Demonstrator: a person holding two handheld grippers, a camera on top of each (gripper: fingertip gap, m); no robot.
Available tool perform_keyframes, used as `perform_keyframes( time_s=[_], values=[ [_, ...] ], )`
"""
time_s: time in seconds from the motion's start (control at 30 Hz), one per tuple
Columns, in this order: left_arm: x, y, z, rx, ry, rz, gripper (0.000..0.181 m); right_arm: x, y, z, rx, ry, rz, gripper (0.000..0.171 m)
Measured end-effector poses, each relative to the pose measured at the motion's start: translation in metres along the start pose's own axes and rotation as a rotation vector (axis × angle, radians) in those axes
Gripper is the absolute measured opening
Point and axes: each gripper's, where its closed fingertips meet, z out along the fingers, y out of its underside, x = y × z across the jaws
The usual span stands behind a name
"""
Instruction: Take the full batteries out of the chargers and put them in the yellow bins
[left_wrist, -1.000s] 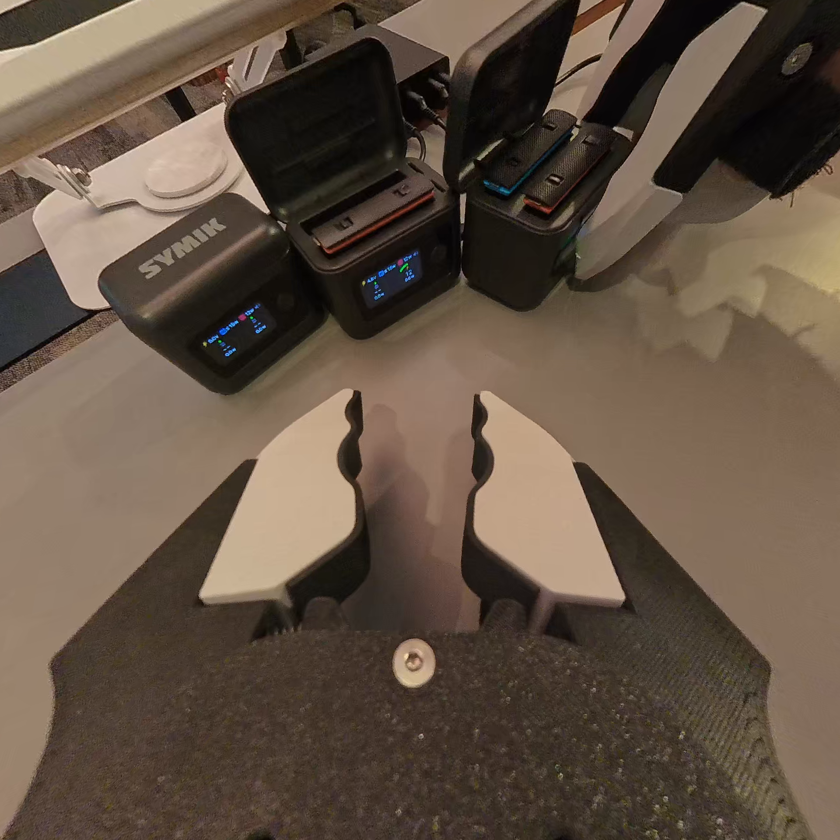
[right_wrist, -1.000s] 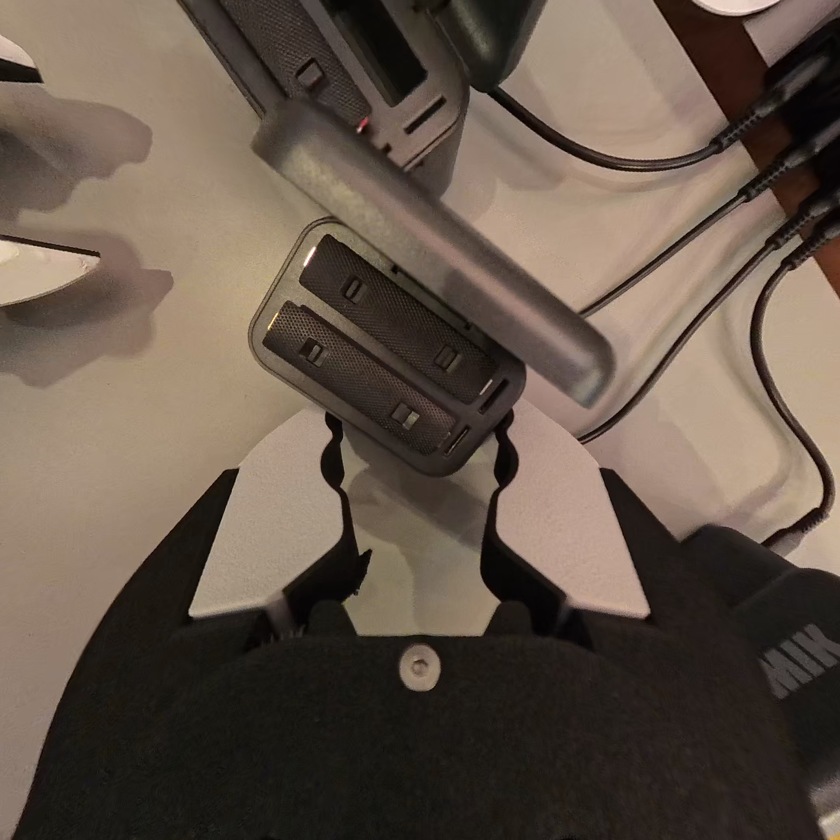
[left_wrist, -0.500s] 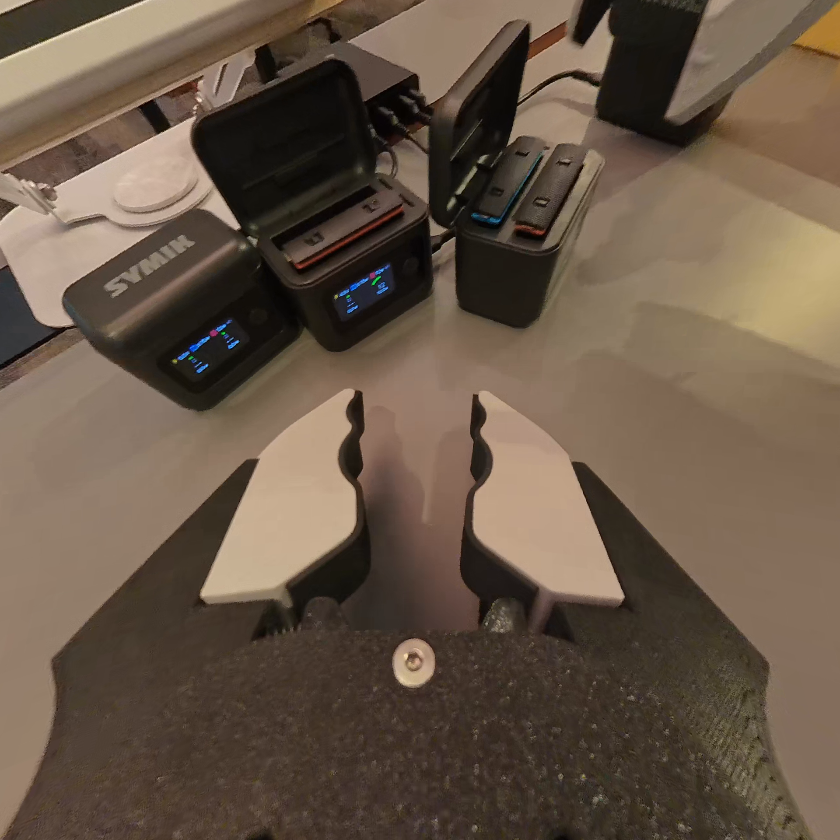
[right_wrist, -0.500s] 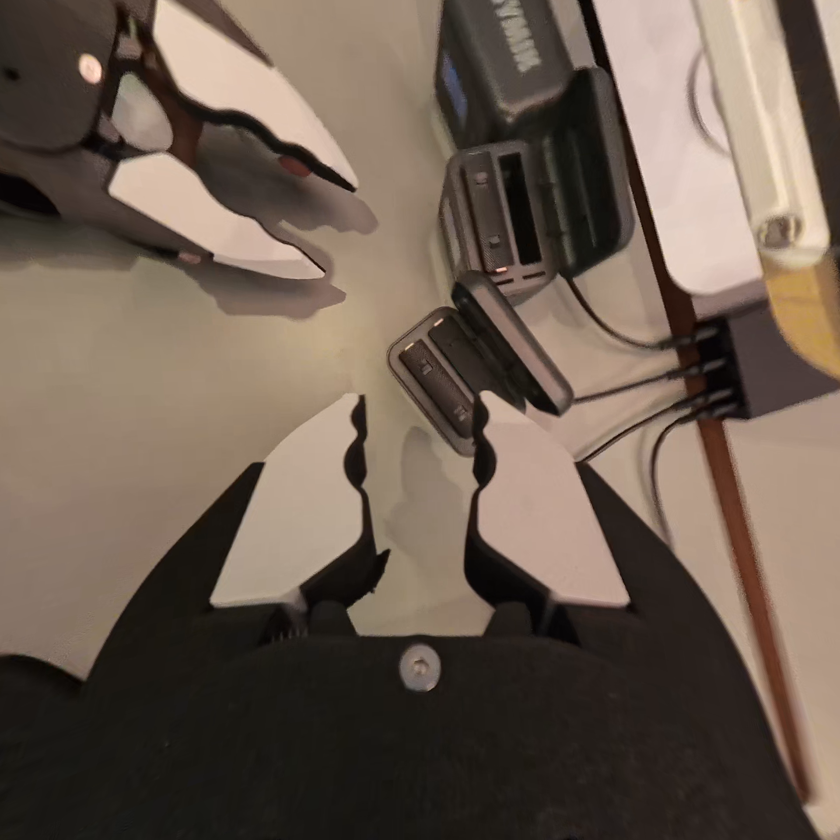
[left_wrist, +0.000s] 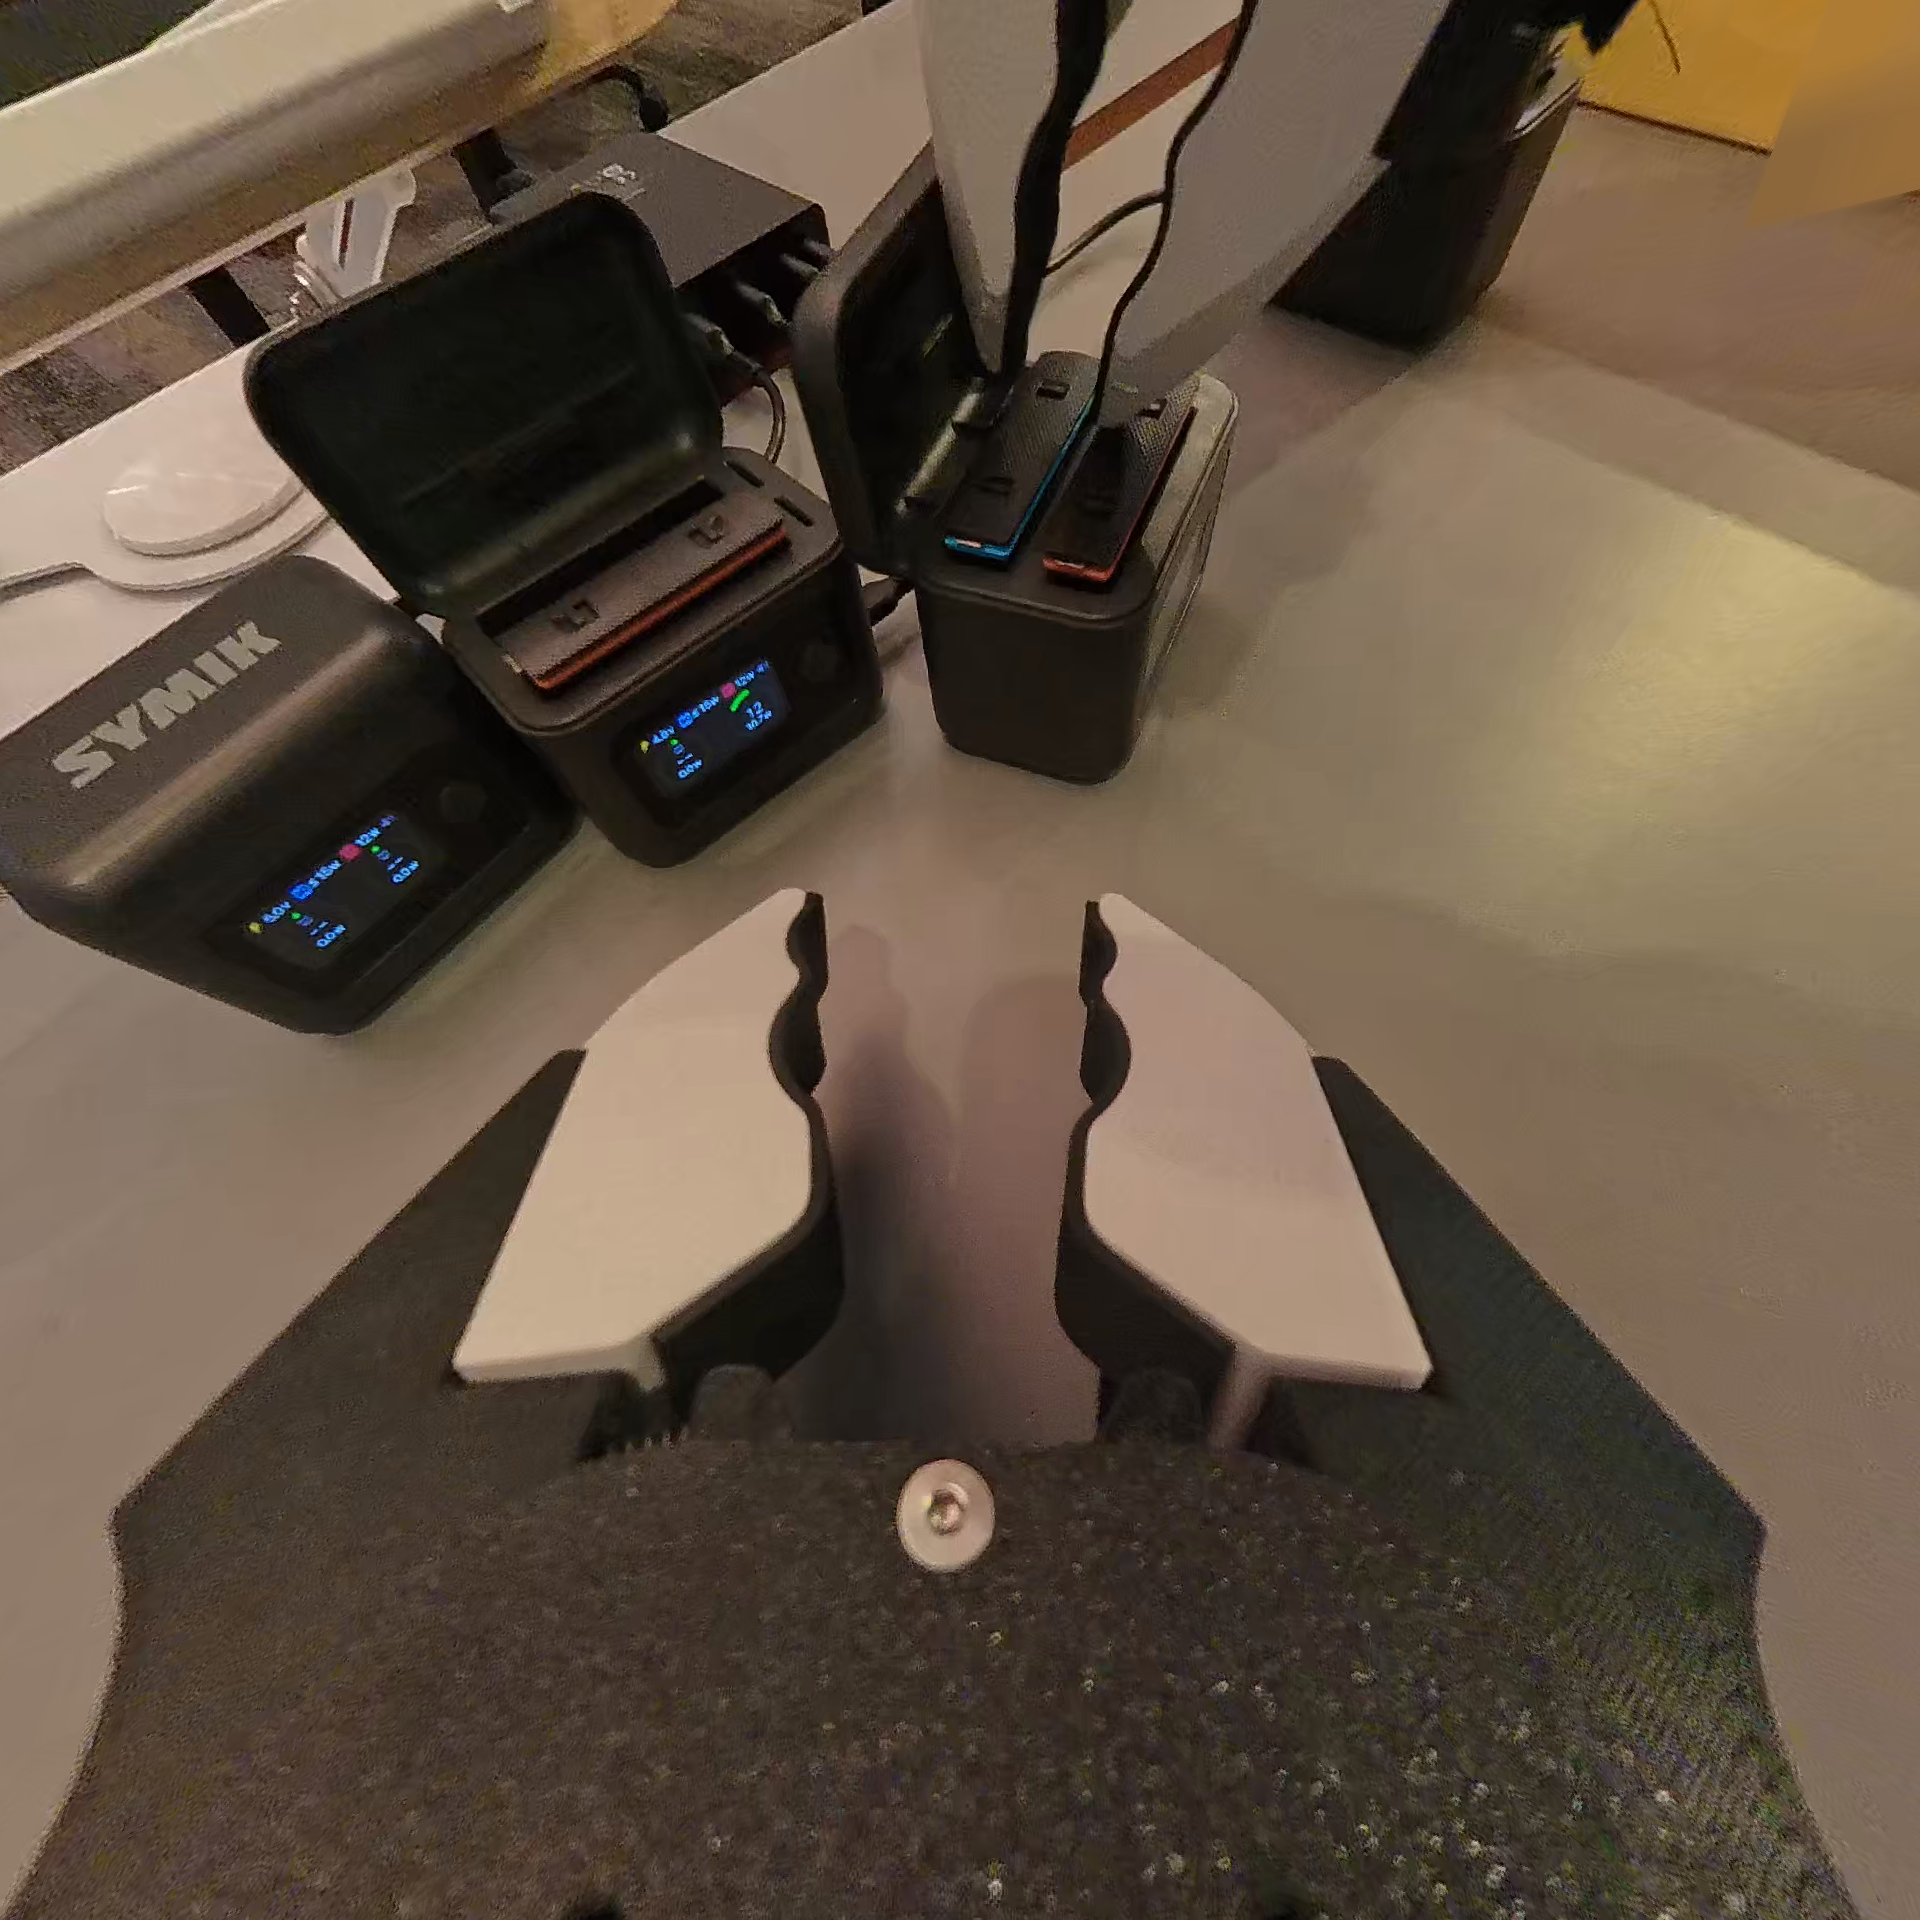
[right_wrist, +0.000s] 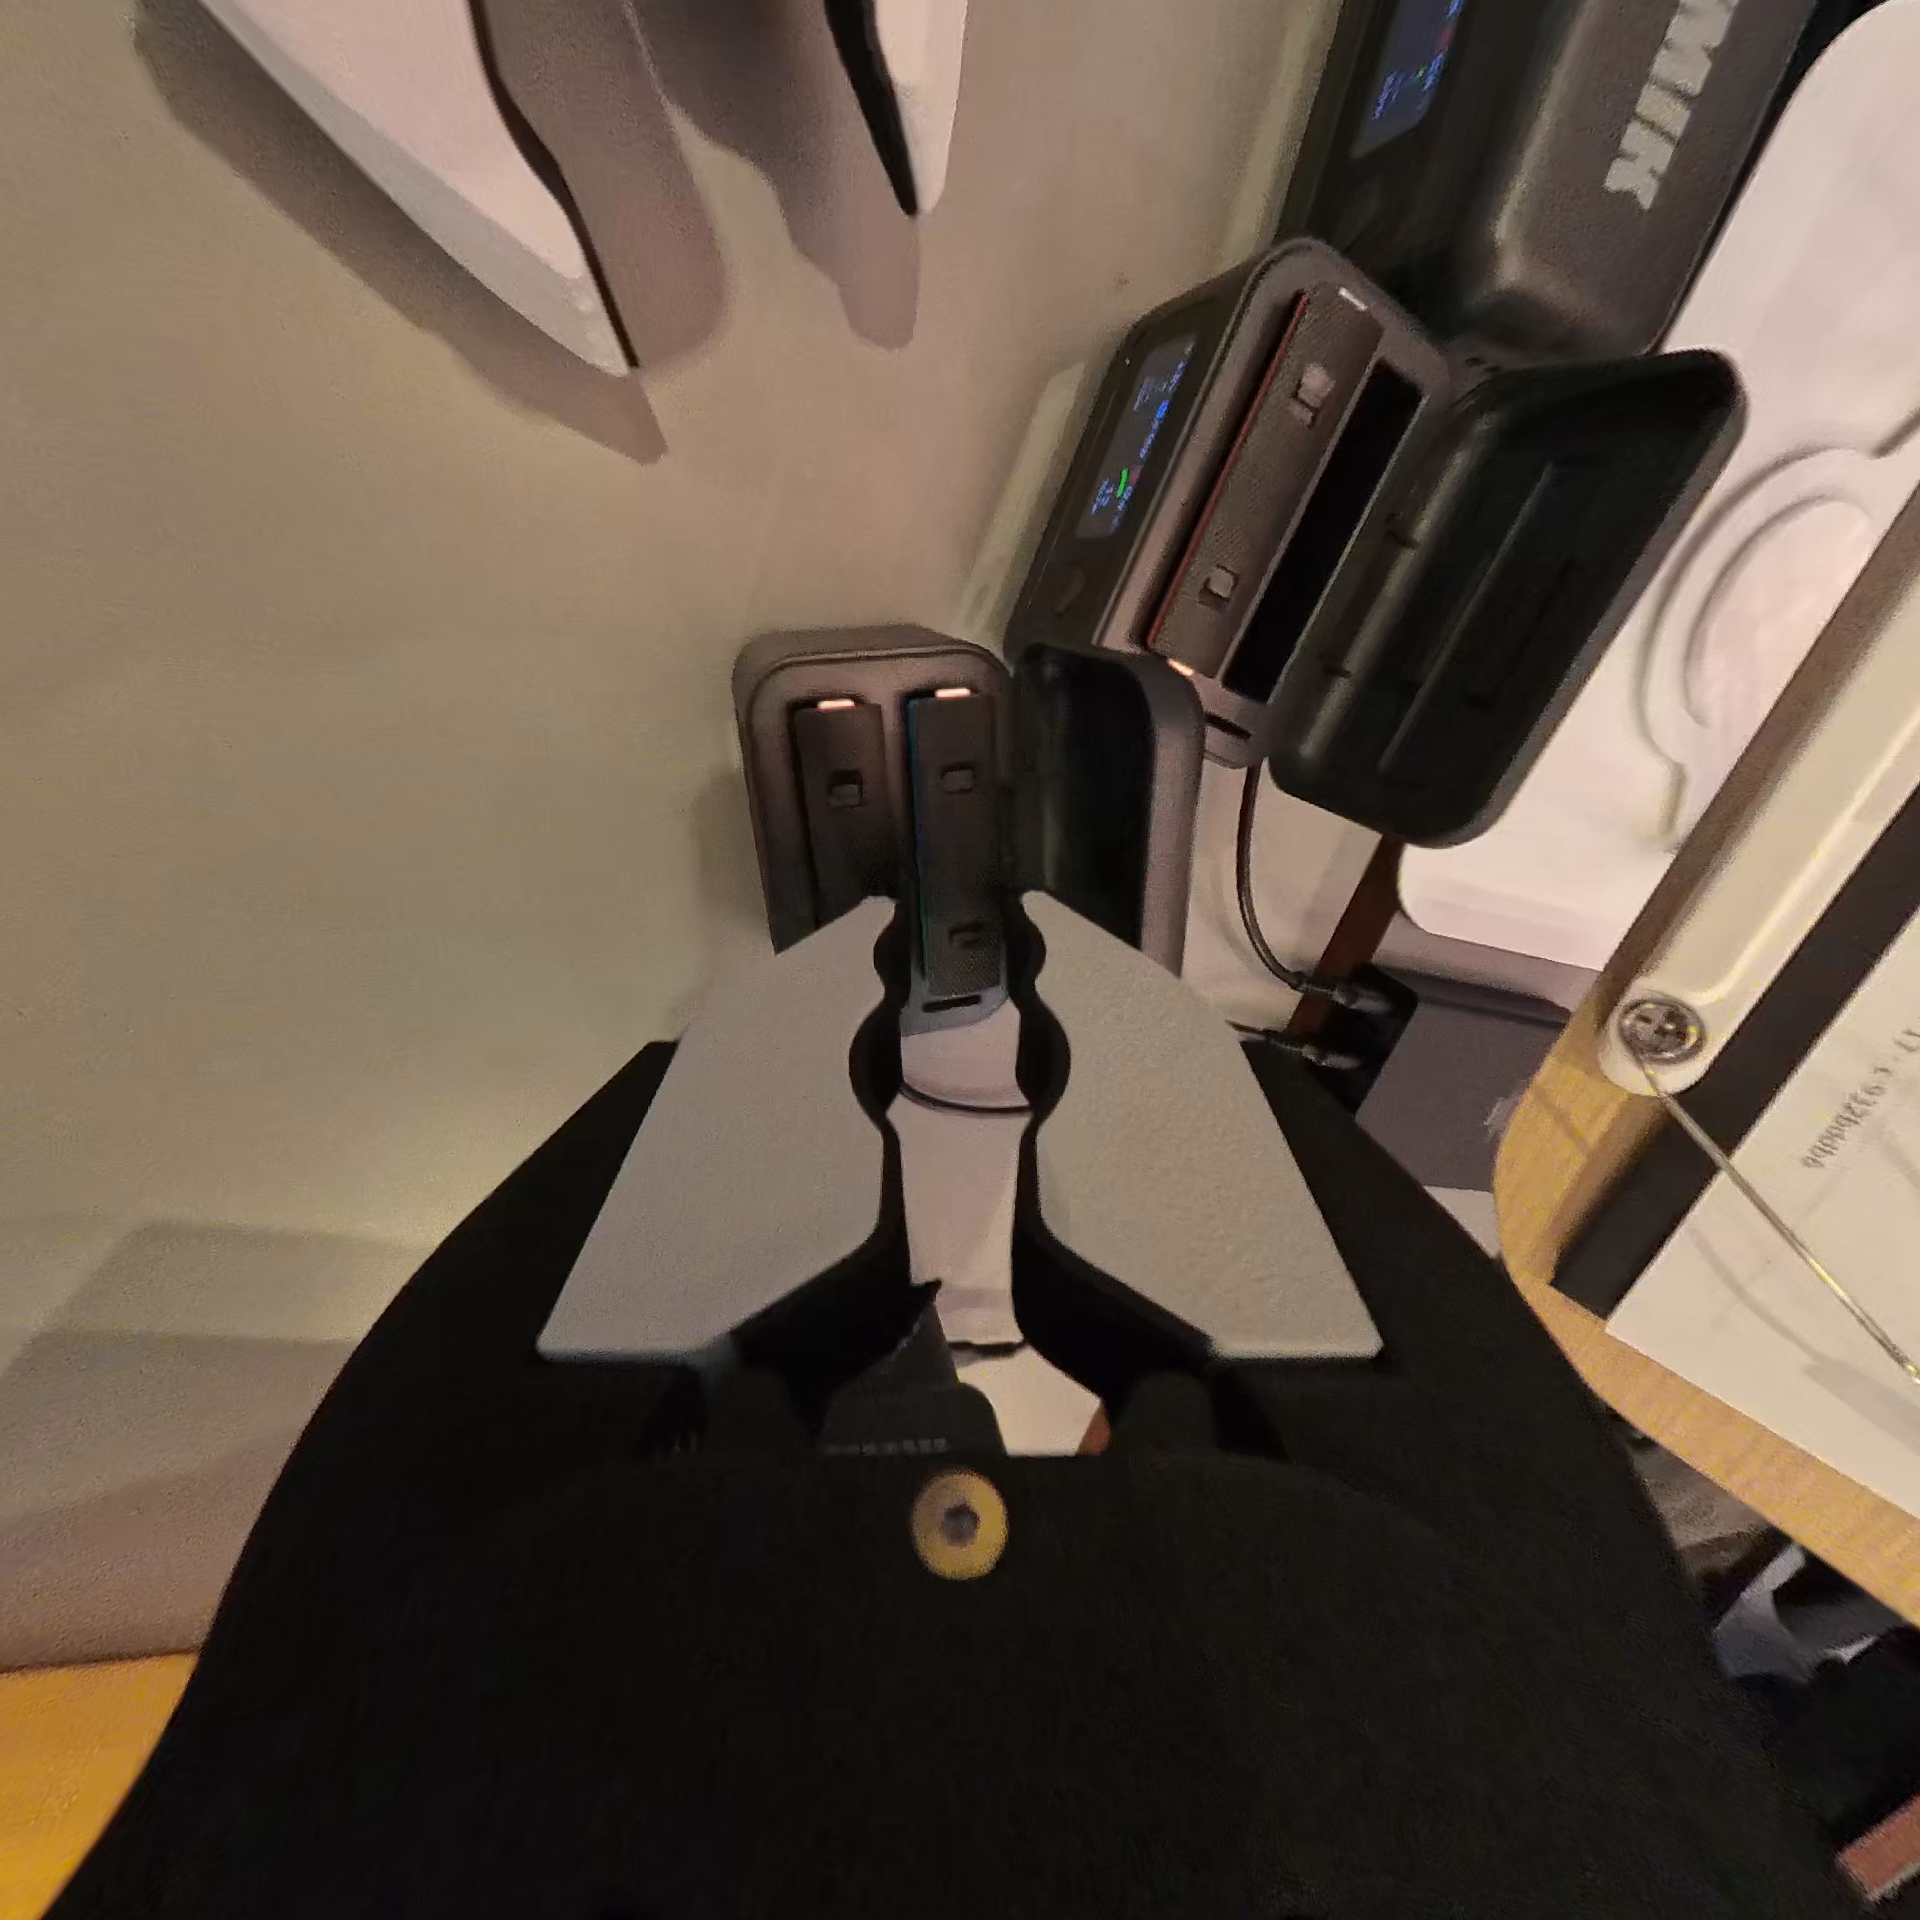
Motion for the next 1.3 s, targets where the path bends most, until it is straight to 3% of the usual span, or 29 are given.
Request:
perform_keyframes(
  time_s=[0.13, 0.33, 0.47, 0.73, 1.03, 1.3],
  values=[
    [0.003, 0.0, -0.001, 0.001, 0.013, 0.012, 0.047, 0.001, 0.008, 0.0, -0.046, -0.07, 0.023, 0.02],
    [0.004, 0.001, 0.002, -0.008, 0.027, 0.012, 0.049, -0.015, 0.023, -0.002, -0.056, -0.183, 0.094, 0.054],
    [0.005, 0.0, 0.002, -0.007, 0.025, 0.02, 0.049, -0.02, 0.029, 0.011, -0.086, -0.157, 0.07, 0.068],
    [0.005, 0.0, 0.001, -0.003, 0.022, 0.018, 0.049, -0.013, 0.019, 0.015, -0.02, -0.051, 0.11, 0.051],
    [0.014, -0.001, 0.007, -0.026, 0.057, 0.027, 0.06, -0.024, -0.018, 0.016, 0.151, -0.012, 0.242, 0.06],
    [0.02, -0.007, 0.032, -0.084, 0.0, -0.045, 0.065, -0.019, -0.024, 0.019, 0.174, 0.018, 0.301, 0.061]
  ],
)
